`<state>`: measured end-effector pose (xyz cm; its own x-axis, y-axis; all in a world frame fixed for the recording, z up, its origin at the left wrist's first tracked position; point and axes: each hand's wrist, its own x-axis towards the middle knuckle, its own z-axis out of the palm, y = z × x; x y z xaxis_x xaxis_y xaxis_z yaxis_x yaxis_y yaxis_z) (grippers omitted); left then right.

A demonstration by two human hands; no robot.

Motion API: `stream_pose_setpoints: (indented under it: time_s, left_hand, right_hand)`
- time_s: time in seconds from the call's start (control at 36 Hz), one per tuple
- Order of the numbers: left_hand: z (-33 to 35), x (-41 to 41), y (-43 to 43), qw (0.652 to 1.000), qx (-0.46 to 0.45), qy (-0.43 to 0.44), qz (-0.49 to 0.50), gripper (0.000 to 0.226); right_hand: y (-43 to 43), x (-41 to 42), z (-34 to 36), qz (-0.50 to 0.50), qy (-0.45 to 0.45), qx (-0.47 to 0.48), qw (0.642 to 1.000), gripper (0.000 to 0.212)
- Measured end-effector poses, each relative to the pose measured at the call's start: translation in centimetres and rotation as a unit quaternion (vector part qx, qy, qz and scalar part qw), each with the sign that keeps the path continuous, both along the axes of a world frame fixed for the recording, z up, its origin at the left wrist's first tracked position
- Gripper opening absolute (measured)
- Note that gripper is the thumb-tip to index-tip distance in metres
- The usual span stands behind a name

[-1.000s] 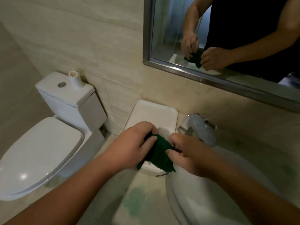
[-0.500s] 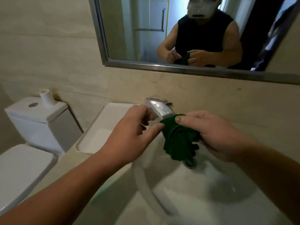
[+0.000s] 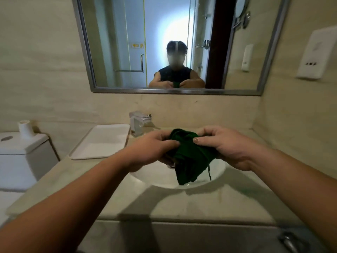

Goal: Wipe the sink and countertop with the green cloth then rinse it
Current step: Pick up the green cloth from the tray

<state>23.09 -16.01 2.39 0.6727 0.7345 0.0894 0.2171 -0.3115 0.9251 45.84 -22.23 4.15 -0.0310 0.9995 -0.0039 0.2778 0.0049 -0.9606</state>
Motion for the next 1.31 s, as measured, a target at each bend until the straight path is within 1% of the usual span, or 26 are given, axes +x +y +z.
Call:
stream_pose_setpoints:
  time_s: [0.06,0.14,0.22,0.28,0.33,0.42,0.47,0.53,0.58,0.67,0.75,0.81,0.89,0.92,0.94,1.0,1.03,1.06,1.11,1.19,1.25,1.31]
  left_hand:
    - [0.8,-0.3,-0.3,1.000,-0.012,-0.007,0.013,0.023]
    - [1.6,-0.9,-0.1,0.999,-0.010,0.002,0.032,0.004]
    - [2.1,-1.2,0.4,0.999,-0.006,0.016,0.038,0.007]
    - [2.6,-1.2,0.4,0.999,-0.018,0.017,0.028,0.004]
    - [3.1,-1.1,0.3,0.999,-0.030,0.013,0.012,0.007]
    - [3.6,-0.9,0.4,0.999,-0.033,0.015,-0.017,0.023]
    - [3.6,-0.5,0.7,1.000,-0.019,0.019,-0.012,0.020]
    - [3.3,0.0,0.9,1.000,0.000,0.023,0.009,0.014]
    - [3.1,0.6,1.0,0.999,0.008,0.027,0.022,0.012]
    - [2.7,2.0,0.8,1.000,-0.023,0.008,0.016,0.015]
    - [2.5,3.8,0.0,0.996,-0.080,-0.031,-0.007,0.025]
    - [2.6,5.0,-0.6,0.990,-0.126,-0.060,-0.027,0.030]
    - [3.2,6.5,-1.4,0.976,-0.176,-0.107,-0.069,0.031]
    - [3.6,7.0,-1.7,0.971,-0.188,-0.125,-0.079,0.031]
    - [3.9,7.4,-1.8,0.965,-0.200,-0.143,-0.086,0.030]
    - [4.4,8.6,-2.0,0.954,-0.223,-0.172,-0.104,0.027]
    - [4.5,9.3,-2.1,0.949,-0.232,-0.181,-0.111,0.026]
    - [4.5,10.1,-2.1,0.945,-0.241,-0.190,-0.116,0.024]
    - [4.3,11.5,-2.2,0.934,-0.267,-0.204,-0.123,0.019]
    - [3.6,13.3,-1.9,0.910,-0.316,-0.228,-0.144,0.024]
    - [2.9,14.1,-1.8,0.898,-0.335,-0.234,-0.160,0.032]
    - [2.3,14.9,-1.8,0.894,-0.343,-0.233,-0.170,0.040]
  right_hand:
    - [-0.9,0.9,0.6,-0.012,-0.007,-0.012,1.000,0.013]
    - [-1.9,2.1,1.4,-0.017,-0.035,-0.017,0.999,0.014]
    - [-2.6,3.1,2.4,-0.019,-0.089,-0.004,0.996,0.022]
    - [-3.0,3.5,3.0,-0.018,-0.100,0.011,0.995,0.024]
    - [-3.1,3.7,3.4,-0.029,-0.079,0.032,0.996,0.026]
    - [-3.2,3.6,3.6,-0.050,-0.025,0.052,0.997,0.028]
    - [-3.1,3.2,3.7,-0.066,0.011,0.056,0.996,0.025]
    - [-3.1,2.7,3.9,-0.082,0.067,0.054,0.993,0.024]
    - [-3.2,2.2,4.3,-0.087,0.127,0.054,0.987,0.024]
    - [-3.3,1.7,5.3,-0.106,0.183,0.062,0.975,0.025]
    - [-3.1,1.9,6.4,-0.124,0.226,0.055,0.965,0.022]
    - [-3.1,2.7,7.1,-0.159,0.234,0.036,0.959,0.016]
    - [-2.7,5.1,7.3,-0.235,0.217,0.024,0.947,0.014]
    - [-2.6,5.9,6.9,-0.253,0.184,0.028,0.950,0.016]
    - [-2.6,6.6,6.3,-0.263,0.126,0.026,0.956,0.021]
    - [-3.1,8.1,4.8,-0.249,0.012,0.006,0.968,0.032]
    - [-3.4,8.7,4.0,-0.228,-0.012,-0.001,0.974,0.036]
    - [-3.9,9.2,3.4,-0.201,-0.018,0.003,0.979,0.039]
    - [-5.0,10.1,2.0,-0.133,-0.004,0.029,0.991,0.040]
    - [-6.5,10.4,0.1,-0.043,0.013,0.028,0.999,0.043]
    - [-7.1,10.3,-1.2,-0.016,0.036,0.012,0.999,0.040]
    - [-7.5,10.5,-2.4,-0.005,0.092,0.006,0.996,0.040]
